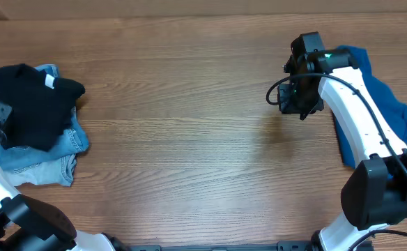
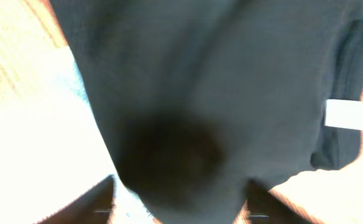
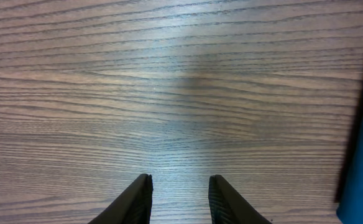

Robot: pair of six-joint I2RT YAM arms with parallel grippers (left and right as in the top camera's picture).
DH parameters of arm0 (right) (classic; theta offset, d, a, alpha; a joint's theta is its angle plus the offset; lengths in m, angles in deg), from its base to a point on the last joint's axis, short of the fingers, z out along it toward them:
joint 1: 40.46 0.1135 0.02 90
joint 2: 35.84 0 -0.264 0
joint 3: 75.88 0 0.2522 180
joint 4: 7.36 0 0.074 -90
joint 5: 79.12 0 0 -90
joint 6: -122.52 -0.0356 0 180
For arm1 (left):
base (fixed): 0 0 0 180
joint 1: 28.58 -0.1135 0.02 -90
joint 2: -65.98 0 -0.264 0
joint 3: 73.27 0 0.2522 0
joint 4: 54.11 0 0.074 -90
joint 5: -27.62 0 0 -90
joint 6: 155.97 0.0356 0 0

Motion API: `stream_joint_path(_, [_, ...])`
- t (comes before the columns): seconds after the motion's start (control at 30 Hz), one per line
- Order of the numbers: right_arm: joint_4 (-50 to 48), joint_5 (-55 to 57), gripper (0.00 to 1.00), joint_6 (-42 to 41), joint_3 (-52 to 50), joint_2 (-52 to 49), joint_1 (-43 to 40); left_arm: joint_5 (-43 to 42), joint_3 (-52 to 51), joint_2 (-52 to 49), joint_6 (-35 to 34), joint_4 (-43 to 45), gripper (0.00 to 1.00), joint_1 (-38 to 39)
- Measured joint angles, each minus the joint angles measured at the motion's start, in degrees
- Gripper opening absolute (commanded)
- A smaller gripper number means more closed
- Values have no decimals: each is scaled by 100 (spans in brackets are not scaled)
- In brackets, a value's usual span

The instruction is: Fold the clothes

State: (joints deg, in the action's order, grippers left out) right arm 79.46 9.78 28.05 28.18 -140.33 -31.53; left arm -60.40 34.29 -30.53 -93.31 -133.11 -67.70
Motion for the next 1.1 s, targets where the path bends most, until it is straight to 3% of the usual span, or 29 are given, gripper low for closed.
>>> stream_joint_path(0.23, [0,2,34,-4,0,0,2,151,0,20,-17,-39,100,0])
stream_joint_path(0.3, [-2,2,34,-2,0,0,0,151,0,20,-17,-11,65,0])
stream_joint_path(0.33, [-2,2,34,-2,0,0,0,151,0,20,-46,37,59,0])
stream_joint_path(0.43, [-4,-4,34,-2,0,0,0,22,0,20,4,94,93,0])
stream_joint_path(0.47, [-20,-17,38,0,0,0,0,-214,0,20,155,164,97,0])
stream_joint_path(0.5, [-37,-20,47,-2,0,0,0,-459,0,20,337,210,97,2])
stream_joint_path(0.6, [-299,-317,89,-9,0,0,0,-1143,0,20,1128,258,100,166])
stream_joint_path(0.63, [-409,-492,99,2,0,0,0,-1241,0,20,1338,275,100,317])
stream_joint_path(0.7, [-638,-737,100,-35,-9,0,0,-1414,0,20,1845,317,100,734])
stream_joint_path(0.73, [-911,-962,100,13,-11,0,0,-1471,11,20,2363,409,100,1375])
stream_joint_path(0.83, [-1499,-905,100,162,-28,-2,0,-1526,11,20,2949,660,100,2549])
stream_joint_path(0.93, [-1364,-442,100,212,122,-28,0,-1506,13,31,3034,796,100,2962])
stream_joint_path(1.1, [-798,-293,100,101,748,299,0,-1506,33,192,3143,232,100,3003])
